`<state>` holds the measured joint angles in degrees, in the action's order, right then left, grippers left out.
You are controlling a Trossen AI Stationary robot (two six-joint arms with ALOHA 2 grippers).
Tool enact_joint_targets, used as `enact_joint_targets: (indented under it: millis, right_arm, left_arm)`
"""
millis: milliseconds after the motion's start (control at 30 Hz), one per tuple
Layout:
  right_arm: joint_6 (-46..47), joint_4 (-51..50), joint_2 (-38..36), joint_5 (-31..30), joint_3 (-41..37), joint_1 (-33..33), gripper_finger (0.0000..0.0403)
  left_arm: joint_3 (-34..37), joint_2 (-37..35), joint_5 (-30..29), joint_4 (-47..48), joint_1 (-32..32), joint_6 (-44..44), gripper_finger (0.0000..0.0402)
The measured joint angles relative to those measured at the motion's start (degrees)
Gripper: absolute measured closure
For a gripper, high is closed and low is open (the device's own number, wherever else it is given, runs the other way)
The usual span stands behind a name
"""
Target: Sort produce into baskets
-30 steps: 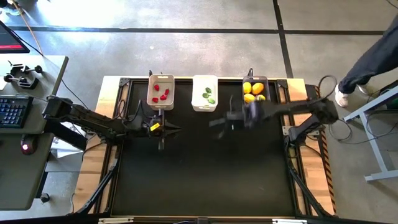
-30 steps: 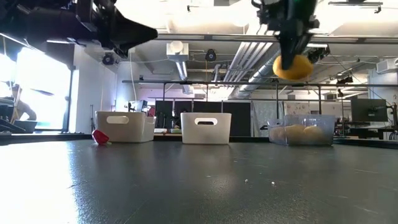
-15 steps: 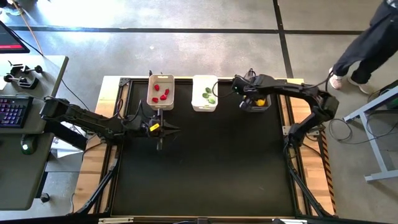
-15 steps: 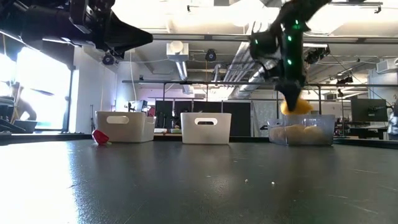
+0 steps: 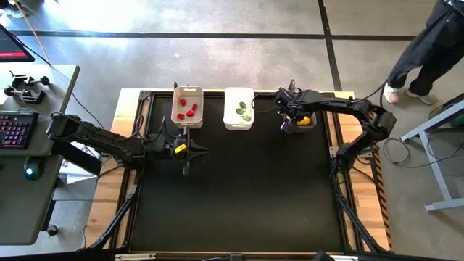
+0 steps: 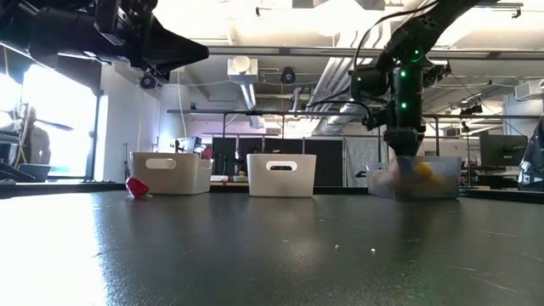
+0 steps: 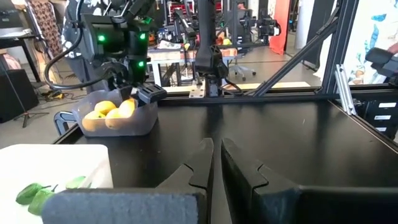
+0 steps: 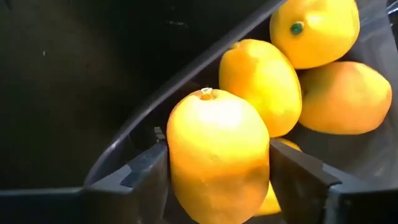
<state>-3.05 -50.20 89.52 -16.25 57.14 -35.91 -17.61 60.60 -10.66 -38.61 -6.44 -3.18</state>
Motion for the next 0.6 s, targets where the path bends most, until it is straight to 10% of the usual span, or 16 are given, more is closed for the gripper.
enact_joint_targets:
  millis: [267,600]
  right_arm:
    - [-0.5,0.7,0.0,0.0,2.3,0.2,0.0111]
    - [0.2,-1.9,-0.7,1.5,8.0,3.0,0.0137]
  left_arm:
    - [0.0,0.0,0.2,0.3,0.0,0.2,0.0385]
    - [0.0,-0.3,1.4,4.5,0.0,0.1,0.0385]
